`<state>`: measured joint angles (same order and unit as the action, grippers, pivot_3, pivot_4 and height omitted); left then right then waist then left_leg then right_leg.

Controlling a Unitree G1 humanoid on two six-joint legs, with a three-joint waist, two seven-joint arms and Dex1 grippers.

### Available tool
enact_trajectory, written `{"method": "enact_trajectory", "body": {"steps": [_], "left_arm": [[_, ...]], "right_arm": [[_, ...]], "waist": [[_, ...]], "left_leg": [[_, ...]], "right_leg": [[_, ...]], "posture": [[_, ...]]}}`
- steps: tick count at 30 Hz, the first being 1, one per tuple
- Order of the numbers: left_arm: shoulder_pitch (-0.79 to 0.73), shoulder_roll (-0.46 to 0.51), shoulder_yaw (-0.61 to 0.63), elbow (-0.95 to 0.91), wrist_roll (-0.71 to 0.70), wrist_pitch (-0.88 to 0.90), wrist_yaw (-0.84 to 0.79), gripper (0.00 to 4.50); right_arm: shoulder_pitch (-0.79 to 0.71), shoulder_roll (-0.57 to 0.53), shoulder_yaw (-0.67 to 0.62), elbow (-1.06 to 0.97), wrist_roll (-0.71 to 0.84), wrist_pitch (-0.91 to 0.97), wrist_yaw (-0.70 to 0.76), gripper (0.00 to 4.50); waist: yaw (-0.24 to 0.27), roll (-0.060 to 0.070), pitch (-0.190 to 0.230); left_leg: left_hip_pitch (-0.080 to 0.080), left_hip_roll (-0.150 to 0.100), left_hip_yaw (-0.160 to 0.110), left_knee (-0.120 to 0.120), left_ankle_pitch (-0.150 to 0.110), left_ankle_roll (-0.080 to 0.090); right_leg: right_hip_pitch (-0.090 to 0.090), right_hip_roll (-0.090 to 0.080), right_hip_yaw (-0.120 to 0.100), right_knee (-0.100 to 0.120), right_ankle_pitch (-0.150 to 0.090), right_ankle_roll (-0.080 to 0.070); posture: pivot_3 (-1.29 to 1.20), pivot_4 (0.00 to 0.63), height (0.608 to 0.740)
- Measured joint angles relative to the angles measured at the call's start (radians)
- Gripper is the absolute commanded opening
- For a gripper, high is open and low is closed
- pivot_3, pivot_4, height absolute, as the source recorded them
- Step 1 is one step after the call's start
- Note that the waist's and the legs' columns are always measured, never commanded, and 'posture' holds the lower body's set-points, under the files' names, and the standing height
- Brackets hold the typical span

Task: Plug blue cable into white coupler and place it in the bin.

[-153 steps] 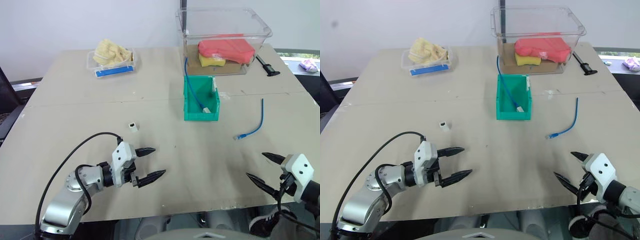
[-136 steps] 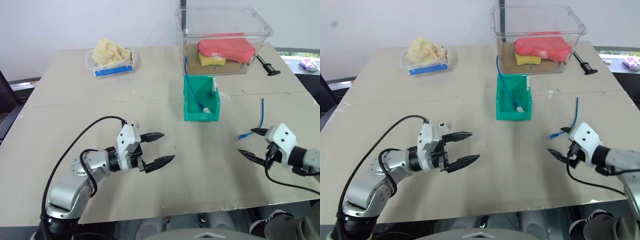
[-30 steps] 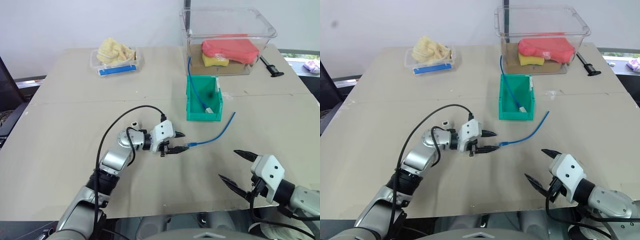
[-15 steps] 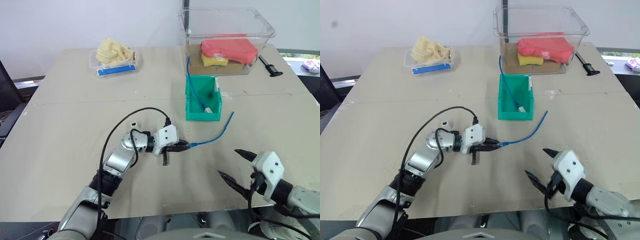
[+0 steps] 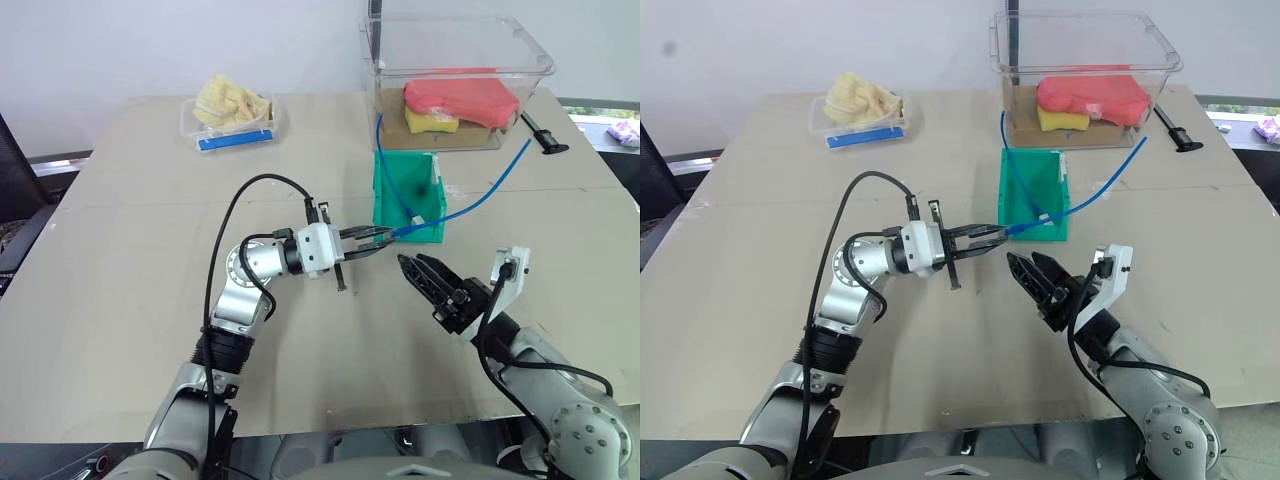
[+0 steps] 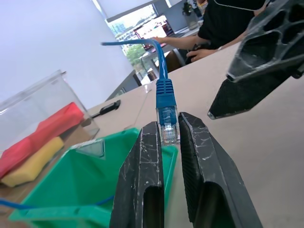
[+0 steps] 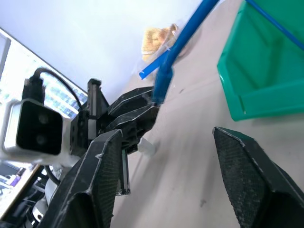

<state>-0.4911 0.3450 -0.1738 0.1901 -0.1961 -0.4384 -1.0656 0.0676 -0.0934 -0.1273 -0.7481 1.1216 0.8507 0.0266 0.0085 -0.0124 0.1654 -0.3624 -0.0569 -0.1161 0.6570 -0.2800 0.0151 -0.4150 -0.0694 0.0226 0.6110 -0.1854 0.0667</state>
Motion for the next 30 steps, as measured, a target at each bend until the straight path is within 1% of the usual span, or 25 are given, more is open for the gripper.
{"method": "enact_trajectory", "body": {"steps": [4, 9, 12, 15, 16, 17, 20, 22, 23, 25, 26, 27, 28, 30], "left_arm": [[-0.016, -0.002, -0.002, 0.007, -0.001, -0.013, -0.002, 0.0], [-0.016, -0.003, -0.007, 0.007, -0.003, -0.014, -0.01, 0.0], [-0.014, -0.004, -0.024, 0.006, -0.003, -0.014, -0.018, 0.0], [-0.011, -0.004, -0.024, 0.006, -0.003, -0.013, -0.021, 0.0], [-0.009, -0.004, -0.024, 0.006, -0.003, -0.013, -0.021, 0.0], [-0.005, -0.004, -0.024, 0.006, -0.003, -0.009, -0.02, 0.0], [-0.001, -0.004, -0.024, 0.005, -0.004, -0.006, -0.016, 0.0], [-0.001, -0.005, -0.024, 0.004, -0.004, 0.001, -0.016, 0.99], [0.005, -0.005, -0.024, -0.012, -0.027, 0.043, -0.02, 1.2], [0.018, 0.012, -0.023, -0.051, -0.075, 0.151, -0.021, 2.22], [0.02, 0.015, -0.023, -0.052, -0.078, 0.16, -0.021, 2.49], [0.025, 0.021, -0.02, -0.059, -0.088, 0.193, -0.019, 2.91], [0.042, 0.044, -0.011, -0.086, -0.116, 0.272, -0.009, 3.14], [0.071, 0.117, 0.048, -0.104, -0.155, 0.405, 0.021, 3.14]], "right_arm": [[-0.063, -0.002, 0.012, 0.04, 0.022, -0.025, -0.038, 2.86], [-0.101, -0.002, 0.031, 0.089, 0.018, -0.051, -0.054, 2.86], [-0.121, -0.005, 0.033, 0.099, 0.018, -0.074, -0.058, 2.12], [-0.124, -0.013, 0.043, 0.101, 0.017, -0.079, -0.058, 0.84], [-0.125, -0.014, 0.048, 0.101, 0.017, -0.08, -0.057, 0.34], [-0.126, -0.017, 0.055, 0.101, 0.018, -0.083, -0.055, 0.02], [-0.127, -0.025, 0.065, 0.101, 0.018, -0.091, -0.056, 0.02], [-0.127, -0.031, 0.067, 0.101, 0.018, -0.093, -0.056, 0.0], [-0.127, -0.039, 0.071, 0.101, 0.018, -0.094, -0.055, 0.0], [-0.126, -0.047, 0.072, 0.101, 0.018, -0.095, -0.055, 0.0], [-0.126, -0.048, 0.072, 0.101, 0.018, -0.095, -0.055, 0.0], [-0.127, -0.051, 0.072, 0.101, 0.018, -0.096, -0.055, 0.0], [-0.128, -0.054, 0.074, 0.101, 0.019, -0.097, -0.053, 0.0], [-0.124, -0.073, 0.07, 0.104, 0.019, -0.103, -0.046, 0.0]], "waist": [[-0.003, 0.0, 0.0], [-0.019, 0.0, 0.0], [-0.023, 0.0, 0.0], [-0.023, 0.0, 0.0], [-0.023, 0.0, 0.0], [-0.023, 0.0, 0.0], [-0.022, 0.0, 0.0], [-0.023, 0.0, 0.0], [-0.023, 0.0, 0.0], [-0.025, 0.0, 0.0], [-0.025, 0.0, 0.0], [-0.025, 0.0, 0.0], [-0.028, 0.0, 0.0], [-0.039, 0.0, 0.0]], "left_leg": [[0.0, 0.0, 0.0, 0.0, 0.0, 0.0], [0.0, 0.0, -0.001, 0.0, 0.0, 0.0], [0.0, 0.0, -0.001, 0.0, 0.0, 0.0], [0.0, 0.0, -0.001, 0.0, 0.0, 0.0], [0.0, 0.0, -0.001, 0.0, 0.0, 0.0], [0.001, 0.0, 0.0, 0.0, 0.0, 0.0], [0.001, 0.0, -0.001, 0.0, 0.0, 0.0], [0.001, 0.0, -0.001, 0.0, 0.0, 0.0], [0.001, 0.0, 0.0, 0.0, 0.0, 0.0], [0.001, 0.0, -0.001, 0.0, 0.0, 0.0], [0.001, 0.0, -0.001, 0.0, 0.0, 0.0], [0.001, 0.0, -0.001, 0.0, 0.0, 0.0], [0.002, 0.0, -0.001, 0.0, 0.0, 0.0], [0.002, 0.001, -0.001, 0.0, 0.0, 0.0]], "right_leg": [[0.0, 0.001, -0.001, 0.001, 0.0, 0.0], [0.0, 0.001, 0.0, 0.001, 0.0, 0.0], [0.0, 0.001, 0.0, 0.001, 0.0, 0.0], [-0.001, 0.001, 0.0, 0.002, 0.0, 0.0], [-0.001, 0.001, 0.0, 0.003, 0.0, 0.0], [-0.001, 0.001, 0.0, 0.003, 0.0, 0.0], [-0.001, 0.0, 0.001, 0.005, 0.0, 0.0], [-0.001, 0.0, 0.001, 0.005, 0.0, 0.0], [-0.001, 0.001, 0.001, 0.006, 0.0, 0.0], [-0.002, 0.001, 0.001, 0.007, 0.0, 0.0], [-0.002, 0.001, 0.001, 0.007, 0.0, 0.0], [-0.002, 0.001, 0.001, 0.008, 0.0, 0.0], [-0.002, 0.001, 0.001, 0.008, 0.0, 0.0], [-0.003, 0.001, 0.002, 0.009, -0.001, 0.0]], "posture": [[0.0, 0.15, 0.74], [0.0, 0.15, 0.74], [0.0, 0.15, 0.74], [0.0, 0.15, 0.74], [0.0, 0.15, 0.74], [0.0, 0.15, 0.74], [0.0, 0.15, 0.74], [0.0, 0.15, 0.74], [0.0, 0.15, 0.74], [0.0, 0.15, 0.74], [0.0, 0.15, 0.74], [0.0, 0.15, 0.74], [0.0, 0.15, 0.74], [0.0, 0.15, 0.74]]}}
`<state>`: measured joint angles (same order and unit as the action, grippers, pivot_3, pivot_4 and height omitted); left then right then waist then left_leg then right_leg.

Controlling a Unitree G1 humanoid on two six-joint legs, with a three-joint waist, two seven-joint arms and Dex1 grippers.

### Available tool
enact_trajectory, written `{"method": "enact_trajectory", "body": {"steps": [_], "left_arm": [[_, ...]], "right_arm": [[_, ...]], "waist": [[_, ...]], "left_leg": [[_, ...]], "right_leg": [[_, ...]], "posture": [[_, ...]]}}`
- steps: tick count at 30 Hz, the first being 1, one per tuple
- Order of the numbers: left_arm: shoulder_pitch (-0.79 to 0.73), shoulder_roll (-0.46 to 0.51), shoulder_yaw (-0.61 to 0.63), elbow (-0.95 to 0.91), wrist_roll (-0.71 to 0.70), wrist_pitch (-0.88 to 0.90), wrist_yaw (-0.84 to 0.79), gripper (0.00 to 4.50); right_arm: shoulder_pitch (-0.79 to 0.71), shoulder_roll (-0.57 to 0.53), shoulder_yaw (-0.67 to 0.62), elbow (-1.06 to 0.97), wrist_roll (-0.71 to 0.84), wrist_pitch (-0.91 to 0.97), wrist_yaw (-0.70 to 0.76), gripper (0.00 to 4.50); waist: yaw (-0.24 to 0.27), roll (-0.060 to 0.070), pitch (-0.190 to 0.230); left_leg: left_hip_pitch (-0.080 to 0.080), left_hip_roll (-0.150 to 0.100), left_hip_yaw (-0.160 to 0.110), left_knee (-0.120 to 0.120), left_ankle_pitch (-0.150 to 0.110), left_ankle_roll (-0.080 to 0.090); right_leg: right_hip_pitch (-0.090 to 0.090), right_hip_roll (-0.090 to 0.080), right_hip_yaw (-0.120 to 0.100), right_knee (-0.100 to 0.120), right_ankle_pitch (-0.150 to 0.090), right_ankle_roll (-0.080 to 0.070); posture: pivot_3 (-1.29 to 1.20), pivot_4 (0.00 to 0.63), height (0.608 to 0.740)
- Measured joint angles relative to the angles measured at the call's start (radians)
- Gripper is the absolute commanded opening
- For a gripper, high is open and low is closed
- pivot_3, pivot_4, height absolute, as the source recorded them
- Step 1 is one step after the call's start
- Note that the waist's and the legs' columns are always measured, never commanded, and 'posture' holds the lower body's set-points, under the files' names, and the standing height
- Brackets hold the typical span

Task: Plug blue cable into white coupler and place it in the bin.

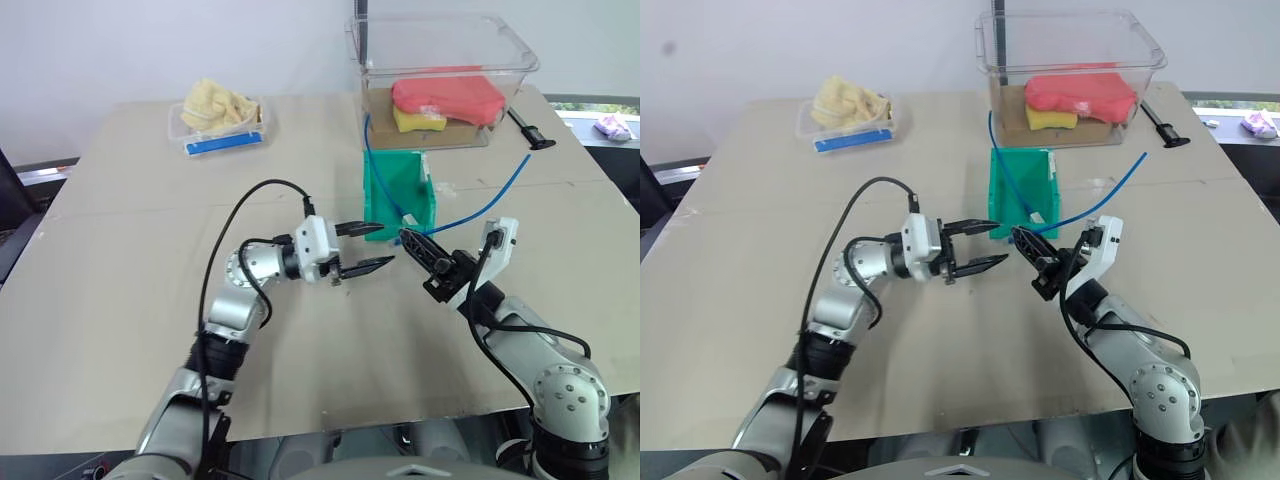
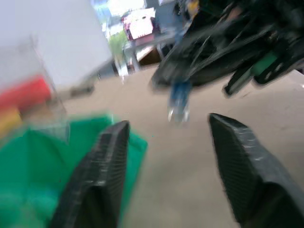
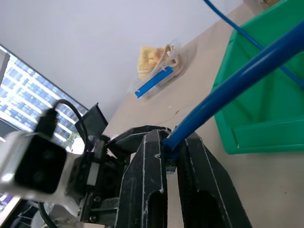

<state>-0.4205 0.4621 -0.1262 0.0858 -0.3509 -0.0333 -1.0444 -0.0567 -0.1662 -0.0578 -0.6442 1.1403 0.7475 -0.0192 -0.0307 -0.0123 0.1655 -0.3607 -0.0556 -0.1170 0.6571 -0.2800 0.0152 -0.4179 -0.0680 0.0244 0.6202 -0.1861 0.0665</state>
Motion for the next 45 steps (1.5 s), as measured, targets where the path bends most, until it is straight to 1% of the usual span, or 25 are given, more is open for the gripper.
{"method": "enact_trajectory", "body": {"steps": [2, 4, 7, 8, 11, 16, 21, 24, 25, 27, 28, 29, 34, 37, 40, 42, 44, 45], "left_arm": [[0.013, 0.087, 0.089, 0.001, -0.036, 0.104, 0.019, 3.14], [0.03, 0.19, 0.146, 0.005, -0.047, 0.167, 0.0, 3.14], [0.062, 0.298, 0.193, 0.045, -0.048, 0.207, -0.064, 3.14], [0.072, 0.33, 0.208, 0.08, -0.046, 0.211, -0.092, 3.14], [0.073, 0.353, 0.215, 0.144, -0.041, 0.205, -0.134, 3.14], [0.051, 0.358, 0.205, 0.264, 0.009, 0.167, -0.157, 3.14], [-0.01, 0.358, 0.165, 0.392, 0.078, 0.119, -0.174, 3.14], [-0.038, 0.347, 0.146, 0.46, 0.113, 0.07, -0.182, 2.39], [-0.047, 0.342, 0.141, 0.484, 0.126, 0.051, -0.182, 2.0], [-0.054, 0.333, 0.128, 0.52, 0.141, 0.019, -0.194, 0.96], [-0.057, 0.329, 0.128, 0.524, 0.141, 0.009, -0.198, 0.53], [-0.06, 0.329, 0.125, 0.524, 0.144, 0.006, -0.203, 0.27], [-0.058, 0.295, 0.125, 0.507, 0.135, 0.007, -0.232, 0.26], [-0.046, 0.272, 0.125, 0.448, 0.111, 0.032, -0.253, 0.26], [-0.034, 0.268, 0.125, 0.353, 0.092, 0.063, -0.262, 0.26], [-0.02, 0.262, 0.114, 0.272, 0.087, 0.087, -0.264, 0.26], [-0.02, 0.238, 0.065, 0.181, 0.096, 0.115, -0.261, 0.26], [-0.026, 0.223, 0.036, 0.156, 0.104, 0.119, -0.26, 0.26]], "right_arm": [[0.006, -0.015, -0.003, 0.017, -0.002, -0.01, 0.014, 0.0], [0.013, -0.027, -0.003, 0.036, -0.003, -0.012, 0.029, 0.0], [0.01, -0.037, -0.002, 0.06, -0.016, -0.014, 0.052, 0.0], [0.009, -0.044, -0.002, 0.074, -0.027, -0.017, 0.059, 0.0], [-0.004, -0.045, 0.005, 0.095, -0.048, -0.02, 0.077, 0.0], [-0.006, -0.045, 0.006, 0.102, -0.08, -0.032, 0.091, 0.0], [0.005, -0.044, 0.006, 0.102, -0.11, -0.039, 0.09, 0.0], [0.016, -0.043, 0.005, 0.101, -0.12, -0.041, 0.086, 0.0], [0.018, -0.043, 0.005, 0.101, -0.122, -0.041, 0.085, 0.0], [0.023, -0.044, 0.004, 0.095, -0.125, -0.041, 0.079, 0.0], [0.028, -0.044, 0.003, 0.094, -0.125, -0.042, 0.078, 0.0], [0.029, -0.044, 0.002, 0.093, -0.126, -0.042, 0.077, 0.0], [0.03, -0.064, 0.002, 0.078, -0.142, -0.041, 0.079, 0.0], [0.029, -0.084, 0.002, 0.073, -0.157, -0.042, 0.087, 0.0], [0.021, -0.116, 0.005, 0.072, -0.176, -0.042, 0.111, 0.0], [-0.004, -0.175, 0.017, 0.062, -0.212, -0.042, 0.153, 0.0], [-0.064, -0.264, 0.055, 0.045, -0.256, -0.036, 0.229, 0.0], [-0.092, -0.287, 0.069, 0.037, -0.27, -0.032, 0.259, 0.0]], "waist": [[-0.006, 0.0, 0.0], [-0.01, 0.0, 0.0], [-0.01, 0.0, 0.0], [-0.009, 0.001, 0.001], [-0.002, 0.0, 0.001], [-0.003, 0.0, 0.001], [-0.003, 0.0, 0.001], [-0.004, 0.0, 0.001], [-0.004, 0.0, 0.001], [-0.004, 0.0, 0.001], [-0.005, 0.0, 0.0], [-0.004, 0.0, 0.0], [-0.003, 0.0, 0.0], [-0.004, -0.001, 0.001], [-0.005, -0.001, 0.001], [-0.006, -0.001, 0.001], [-0.006, -0.001, 0.001], [-0.005, -0.001, 0.001]], "left_leg": [[0.0, 0.0, 0.0, 0.0, 0.0, 0.0], [0.0, 0.001, 0.0, 0.0, 0.0, 0.0], [0.0, 0.001, 0.001, 0.0, 0.0, 0.0], [0.0, 0.001, 0.001, 0.0, 0.0, 0.0], [-0.001, 0.001, 0.001, 0.0, 0.0, 0.0], [-0.001, 0.001, 0.001, -0.001, 0.0, 0.0], [-0.001, 0.001, 0.001, -0.001, 0.0, 0.0], [-0.001, 0.001, 0.001, -0.001, 0.0, 0.0], [-0.001, 0.001, 0.001, -0.001, 0.0, 0.0], [-0.001, 0.001, 0.001, -0.001, 0.0, 0.0], [-0.001, 0.002, 0.001, -0.001, 0.0, 0.0], [-0.001, 0.002, 0.001, -0.001, 0.0, 0.0], [-0.001, 0.002, 0.002, -0.001, 0.0, 0.0], [-0.002, 0.002, 0.002, -0.001, 0.0, 0.0], [-0.002, 0.002, 0.002, -0.001, 0.0, 0.0], [-0.002, 0.002, 0.003, -0.001, 0.0, 0.0], [-0.001, 0.001, 0.003, -0.001, 0.0, 0.0], [-0.001, 0.001, 0.003, -0.001, 0.0, 0.0]], "right_leg": [[0.0, 0.001, 0.0, 0.0, 0.0, 0.0], [0.0, 0.002, 0.0, 0.0, 0.0, 0.0], [-0.001, 0.002, 0.001, 0.0, 0.0, 0.0], [-0.001, 0.002, 0.001, 0.0, 0.0, 0.0], [-0.001, 0.001, 0.001, -0.001, 0.0, 0.0], [-0.001, 0.001, 0.001, -0.001, 0.0, 0.0], [-0.002, 0.001, 0.001, -0.001, 0.0, 0.0], [-0.002, 0.001, 0.001, -0.001, 0.0, 0.0], [-0.002, 0.001, 0.001, -0.001, 0.0, 0.0], [-0.002, 0.001, 0.002, 0.0, 0.0, 0.0], [-0.002, 0.001, 0.002, 0.0, 0.0, 0.0], [-0.002, 0.001, 0.002, 0.0, 0.0, 0.0], [-0.002, 0.0, 0.001, 0.0, 0.0, 0.0], [-0.003, 0.0, 0.001, 0.0, 0.0, 0.0], [-0.003, 0.0, 0.002, 0.0, 0.0, 0.0], [-0.003, -0.001, 0.002, 0.0, 0.0, 0.0], [-0.002, -0.001, 0.002, 0.0, 0.0, 0.0], [-0.002, -0.001, 0.001, 0.0, 0.0, 0.0]], "posture": [[0.0, 0.15, 0.74], [0.0, 0.15, 0.74], [0.0, 0.15, 0.74], [0.0, 0.15, 0.74], [0.0, 0.15, 0.74], [0.0, 0.15, 0.74], [0.0, 0.15, 0.74], [0.0, 0.15, 0.74], [0.0, 0.15, 0.74], [0.0, 0.15, 0.74], [0.0, 0.15, 0.74], [0.0, 0.15, 0.74], [0.0, 0.15, 0.74], [0.0, 0.15, 0.74], [0.0, 0.15, 0.74], [0.0, 0.15, 0.74], [0.0, 0.15, 0.74], [0.0, 0.15, 0.74]]}}
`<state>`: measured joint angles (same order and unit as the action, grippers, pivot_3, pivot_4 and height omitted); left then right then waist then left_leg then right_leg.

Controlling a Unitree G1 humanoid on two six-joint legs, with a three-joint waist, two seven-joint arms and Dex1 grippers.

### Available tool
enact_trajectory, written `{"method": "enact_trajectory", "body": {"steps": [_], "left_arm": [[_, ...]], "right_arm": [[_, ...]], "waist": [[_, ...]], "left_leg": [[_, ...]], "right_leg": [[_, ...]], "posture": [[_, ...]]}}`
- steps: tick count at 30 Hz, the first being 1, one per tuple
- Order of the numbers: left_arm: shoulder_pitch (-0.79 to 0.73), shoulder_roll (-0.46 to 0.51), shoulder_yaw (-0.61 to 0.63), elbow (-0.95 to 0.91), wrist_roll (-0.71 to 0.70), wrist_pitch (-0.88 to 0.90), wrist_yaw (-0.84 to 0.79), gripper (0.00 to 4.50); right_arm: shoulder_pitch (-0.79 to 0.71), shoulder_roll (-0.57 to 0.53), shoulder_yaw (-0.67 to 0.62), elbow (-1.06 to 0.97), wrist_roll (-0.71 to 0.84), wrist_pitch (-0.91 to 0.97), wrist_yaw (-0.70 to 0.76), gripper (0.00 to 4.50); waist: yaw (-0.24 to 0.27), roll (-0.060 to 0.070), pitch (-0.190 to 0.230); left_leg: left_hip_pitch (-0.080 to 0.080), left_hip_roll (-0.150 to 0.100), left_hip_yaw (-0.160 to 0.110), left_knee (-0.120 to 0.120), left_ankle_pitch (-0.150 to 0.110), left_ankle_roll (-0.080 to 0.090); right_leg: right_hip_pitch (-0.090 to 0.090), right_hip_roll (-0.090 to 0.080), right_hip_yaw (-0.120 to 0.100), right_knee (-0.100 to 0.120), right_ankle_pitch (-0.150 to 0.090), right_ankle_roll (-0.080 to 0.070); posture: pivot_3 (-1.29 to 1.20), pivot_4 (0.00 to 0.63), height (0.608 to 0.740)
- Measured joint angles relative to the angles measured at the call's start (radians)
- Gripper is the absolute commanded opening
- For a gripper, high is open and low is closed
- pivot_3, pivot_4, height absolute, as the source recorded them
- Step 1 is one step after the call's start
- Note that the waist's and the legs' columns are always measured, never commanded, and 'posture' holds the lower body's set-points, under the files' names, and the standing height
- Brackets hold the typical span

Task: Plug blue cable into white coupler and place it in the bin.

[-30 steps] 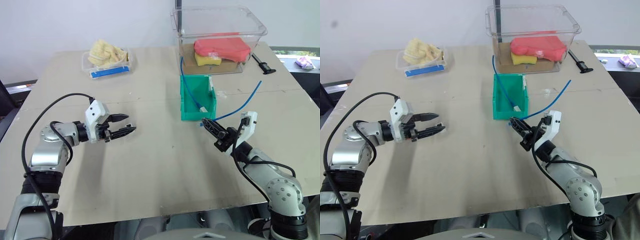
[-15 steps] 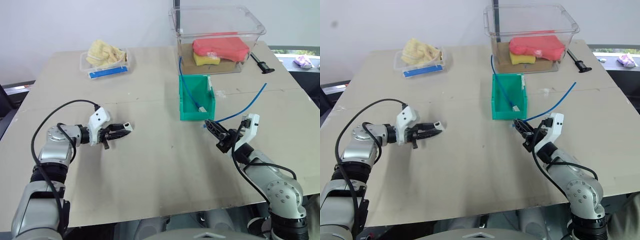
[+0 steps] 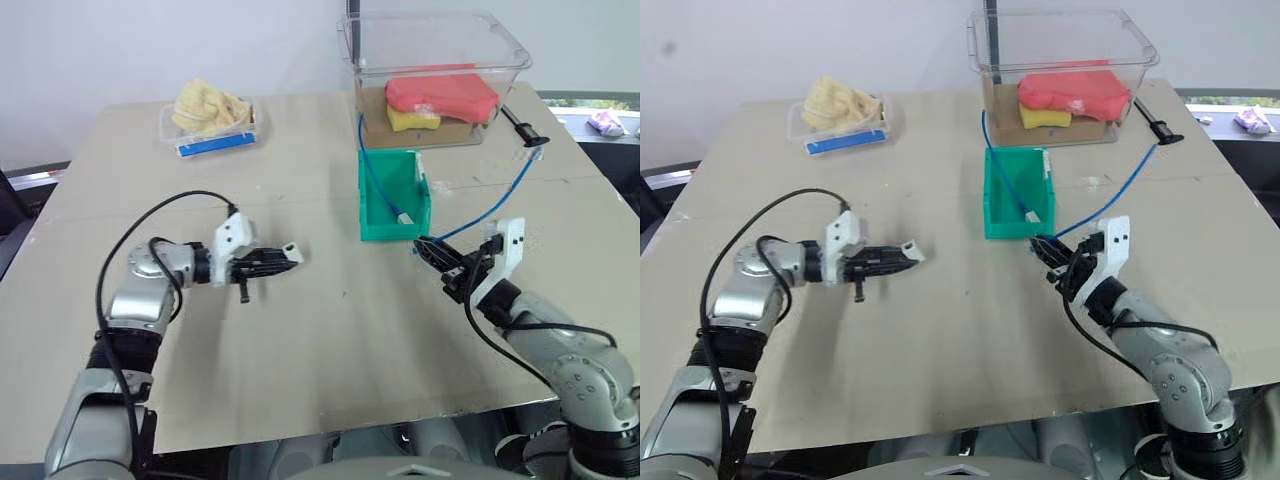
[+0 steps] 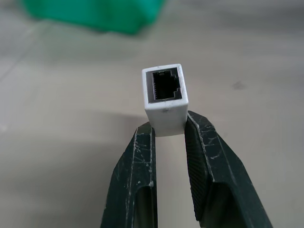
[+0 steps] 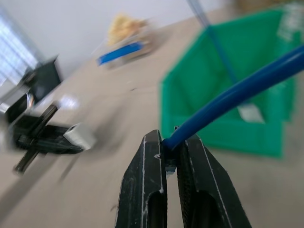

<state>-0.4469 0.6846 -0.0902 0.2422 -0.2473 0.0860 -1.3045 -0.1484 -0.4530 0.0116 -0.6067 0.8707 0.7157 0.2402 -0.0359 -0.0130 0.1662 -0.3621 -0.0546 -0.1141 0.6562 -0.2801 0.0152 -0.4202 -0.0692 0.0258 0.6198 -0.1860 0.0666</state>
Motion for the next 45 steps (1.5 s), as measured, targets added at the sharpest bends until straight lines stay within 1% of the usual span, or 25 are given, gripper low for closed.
{"method": "enact_trajectory", "body": {"steps": [3, 7, 10, 12, 16, 21, 29, 35, 42, 45], "left_arm": [[-0.043, -0.056, -0.084, -0.03, 0.043, 0.04, 0.016, 0.26], [-0.144, -0.138, -0.183, -0.002, 0.112, 0.049, 0.034, 0.26], [-0.198, -0.171, -0.23, 0.067, 0.161, 0.014, 0.043, 0.26], [-0.211, -0.177, -0.248, 0.11, 0.188, -0.02, 0.041, 0.26], [-0.227, -0.183, -0.26, 0.155, 0.211, -0.076, 0.039, 0.26], [-0.23, -0.188, -0.263, 0.167, 0.226, -0.103, 0.042, 0.26], [-0.23, -0.186, -0.262, 0.167, 0.235, -0.112, 0.041, 0.26], [-0.23, -0.188, -0.264, 0.167, 0.235, -0.115, 0.038, 0.26], [-0.229, -0.189, -0.264, 0.166, 0.235, -0.116, 0.035, 0.26], [-0.227, -0.186, -0.263, 0.163, 0.236, -0.116, 0.035, 0.26]], "right_arm": [[-0.113, -0.069, 0.072, 0.01, -0.048, 0.018, 0.099, 0.0], [-0.299, -0.132, 0.192, 0.108, -0.164, 0.019, 0.258, 0.0], [-0.376, -0.148, 0.284, 0.217, -0.274, -0.016, 0.363, 0.0], [-0.4, -0.153, 0.325, 0.282, -0.337, -0.039, 0.414, 0.0], [-0.417, -0.149, 0.354, 0.358, -0.402, -0.07, 0.486, 0.0], [-0.426, -0.111, 0.37, 0.419, -0.468, -0.103, 0.543, 0.0], [-0.434, -0.079, 0.365, 0.429, -0.51, -0.104, 0.581, 0.0], [-0.477, -0.054, 0.365, 0.432, -0.516, -0.105, 0.624, 0.0], [-0.489, -0.052, 0.376, 0.486, -0.568, -0.118, 0.67, 0.0], [-0.49, -0.042, 0.379, 0.507, -0.594, -0.153, 0.692, 0.0]], "waist": [[0.0, -0.001, 0.0], [0.0, -0.001, 0.0], [-0.002, -0.001, 0.0], [-0.002, -0.001, 0.0], [0.001, -0.001, 0.0], [0.002, -0.001, 0.0], [0.001, -0.001, 0.0], [0.001, -0.001, 0.0], [0.001, -0.001, 0.0], [0.0, -0.001, 0.0]], "left_leg": [[0.0, 0.0, 0.001, 0.0, 0.0, 0.0], [0.0, -0.002, 0.003, 0.002, 0.0, 0.0], [-0.001, -0.002, 0.003, 0.002, 0.0, 0.0], [-0.003, -0.002, 0.003, 0.002, 0.0, 0.0], [-0.008, -0.003, 0.0, 0.003, 0.001, -0.003], [-0.008, -0.004, -0.001, 0.005, 0.0, 0.0], [-0.008, -0.004, -0.002, 0.007, 0.0, 0.0], [-0.008, -0.004, -0.002, 0.008, 0.0, 0.0], [-0.008, -0.005, -0.002, 0.008, 0.0, 0.0], [-0.008, -0.005, -0.002, 0.008, 0.0, 0.0]], "right_leg": [[0.0, 0.001, -0.001, 0.0, 0.0, 0.0], [0.001, 0.001, -0.002, 0.0, 0.0, 0.0], [0.001, 0.001, -0.002, -0.001, 0.0, 0.0], [-0.001, 0.0, -0.002, -0.001, 0.0, 0.0], [-0.005, -0.001, -0.001, -0.001, 0.0, 0.0], [-0.005, -0.001, -0.001, 0.001, 0.0, 0.0], [-0.005, -0.001, -0.002, 0.003, 0.0, 0.0], [-0.005, -0.001, -0.002, 0.004, 0.0, 0.0], [-0.005, -0.001, -0.002, 0.004, 0.0, 0.0], [-0.005, -0.001, -0.002, 0.004, 0.0, 0.0]], "posture": [[0.0, 0.15, 0.74], [0.0, 0.15, 0.74], [0.0, 0.15, 0.74], [0.0, 0.15, 0.74], [0.0, 0.15, 0.74], [0.0, 0.15, 0.74], [0.0, 0.15, 0.74], [0.0, 0.15, 0.74], [0.0, 0.15, 0.74], [0.0, 0.15, 0.74]]}}
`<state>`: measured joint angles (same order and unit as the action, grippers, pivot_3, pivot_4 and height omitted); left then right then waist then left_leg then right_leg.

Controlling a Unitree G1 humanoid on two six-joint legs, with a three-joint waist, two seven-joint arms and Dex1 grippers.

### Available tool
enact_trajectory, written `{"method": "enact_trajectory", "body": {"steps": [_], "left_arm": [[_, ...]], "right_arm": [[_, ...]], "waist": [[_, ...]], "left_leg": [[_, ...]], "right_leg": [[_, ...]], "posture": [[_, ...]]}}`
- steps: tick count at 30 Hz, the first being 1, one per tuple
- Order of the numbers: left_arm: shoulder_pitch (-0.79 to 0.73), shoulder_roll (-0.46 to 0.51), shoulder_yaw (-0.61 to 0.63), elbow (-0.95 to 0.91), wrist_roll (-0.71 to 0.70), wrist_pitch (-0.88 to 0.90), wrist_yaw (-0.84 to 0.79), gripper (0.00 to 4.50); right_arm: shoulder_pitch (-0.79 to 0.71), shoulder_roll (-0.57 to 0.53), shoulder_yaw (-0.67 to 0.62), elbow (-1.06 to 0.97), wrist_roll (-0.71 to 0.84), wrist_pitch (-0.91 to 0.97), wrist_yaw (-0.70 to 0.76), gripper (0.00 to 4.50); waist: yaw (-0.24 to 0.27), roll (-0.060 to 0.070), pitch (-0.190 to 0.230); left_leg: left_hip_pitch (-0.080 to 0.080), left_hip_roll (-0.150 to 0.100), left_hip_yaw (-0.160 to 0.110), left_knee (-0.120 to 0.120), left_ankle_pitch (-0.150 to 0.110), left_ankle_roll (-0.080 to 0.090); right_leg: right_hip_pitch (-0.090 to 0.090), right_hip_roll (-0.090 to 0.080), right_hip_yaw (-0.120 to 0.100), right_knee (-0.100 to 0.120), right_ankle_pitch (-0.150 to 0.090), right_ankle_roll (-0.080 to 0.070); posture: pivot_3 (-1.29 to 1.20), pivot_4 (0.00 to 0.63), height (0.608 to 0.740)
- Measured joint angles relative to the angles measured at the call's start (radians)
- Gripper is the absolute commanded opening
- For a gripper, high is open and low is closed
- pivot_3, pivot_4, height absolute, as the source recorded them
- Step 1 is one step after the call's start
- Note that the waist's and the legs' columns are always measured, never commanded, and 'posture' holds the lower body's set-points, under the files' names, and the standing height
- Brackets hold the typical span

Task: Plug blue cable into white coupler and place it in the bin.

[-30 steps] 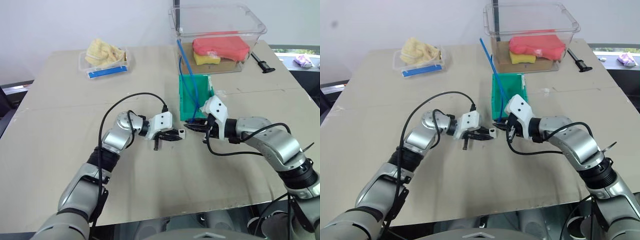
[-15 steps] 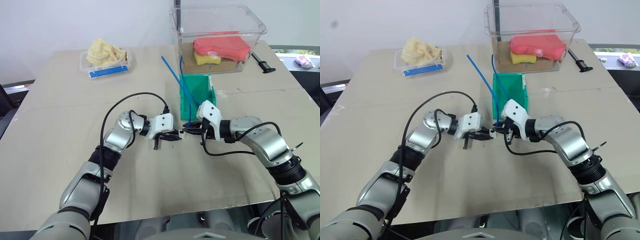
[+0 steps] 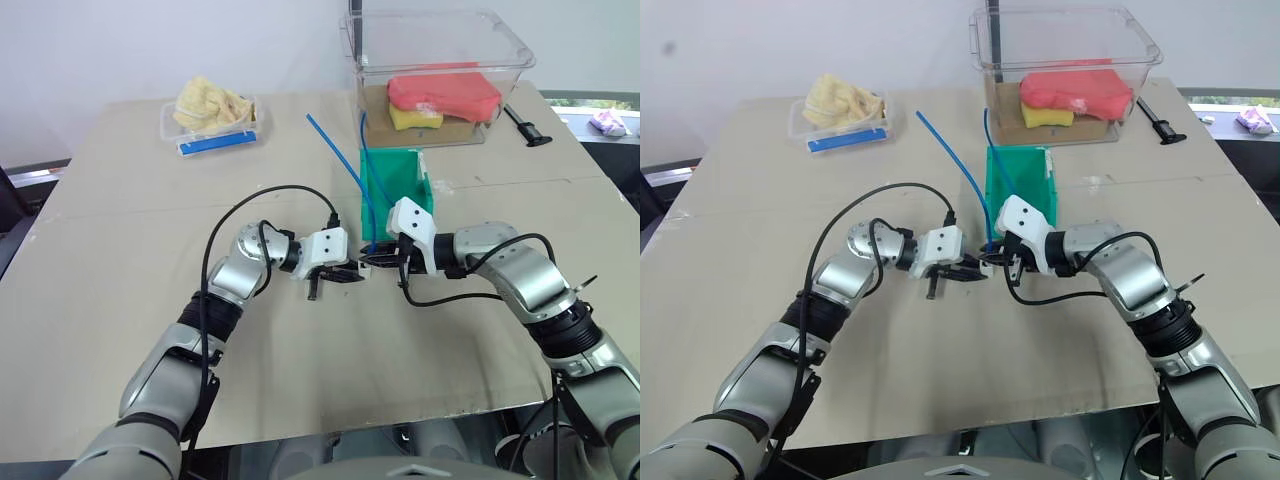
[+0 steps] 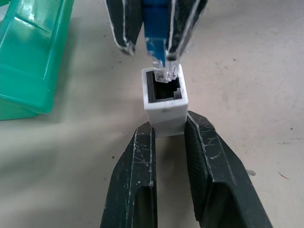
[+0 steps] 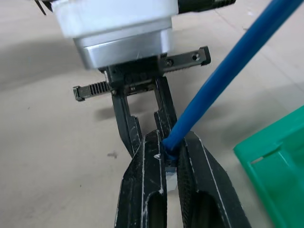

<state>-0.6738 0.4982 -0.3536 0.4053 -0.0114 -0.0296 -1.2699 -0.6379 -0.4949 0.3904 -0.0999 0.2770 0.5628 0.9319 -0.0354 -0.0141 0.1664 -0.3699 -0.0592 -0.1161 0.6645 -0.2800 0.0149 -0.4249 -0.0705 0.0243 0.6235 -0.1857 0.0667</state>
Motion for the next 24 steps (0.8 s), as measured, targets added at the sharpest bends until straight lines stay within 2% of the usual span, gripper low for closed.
{"method": "enact_trajectory", "body": {"steps": [9, 19, 24], "left_arm": [[0.009, 0.006, 0.001, -0.013, 0.0, 0.003, 0.0, 0.26], [0.024, 0.01, -0.002, -0.044, 0.001, 0.015, -0.012, 0.26], [0.033, 0.01, -0.002, -0.056, 0.001, 0.023, -0.011, 0.26]], "right_arm": [[-0.007, 0.032, 0.004, 0.048, -0.034, -0.048, 0.036, 0.0], [-0.066, -0.002, 0.055, 0.076, -0.074, -0.043, 0.18, 0.0], [-0.124, 0.008, 0.084, 0.153, -0.103, -0.071, 0.241, 0.0]], "waist": [[-0.002, 0.0, 0.0], [-0.003, 0.0, -0.001], [-0.003, 0.0, -0.001]], "left_leg": [[0.001, 0.0, 0.0, 0.0, 0.0, 0.0], [0.001, 0.0, 0.0, 0.0, 0.0, 0.0], [0.003, 0.0, 0.0, 0.0, 0.0, 0.0]], "right_leg": [[0.0, 0.0, 0.0, 0.001, 0.0, 0.0], [0.0, 0.0, 0.0, 0.001, 0.0, 0.0], [0.002, 0.0, 0.0, 0.001, 0.0, 0.0]], "posture": [[0.0, 0.15, 0.74], [0.0, 0.15, 0.74], [0.0, 0.15, 0.74]]}}
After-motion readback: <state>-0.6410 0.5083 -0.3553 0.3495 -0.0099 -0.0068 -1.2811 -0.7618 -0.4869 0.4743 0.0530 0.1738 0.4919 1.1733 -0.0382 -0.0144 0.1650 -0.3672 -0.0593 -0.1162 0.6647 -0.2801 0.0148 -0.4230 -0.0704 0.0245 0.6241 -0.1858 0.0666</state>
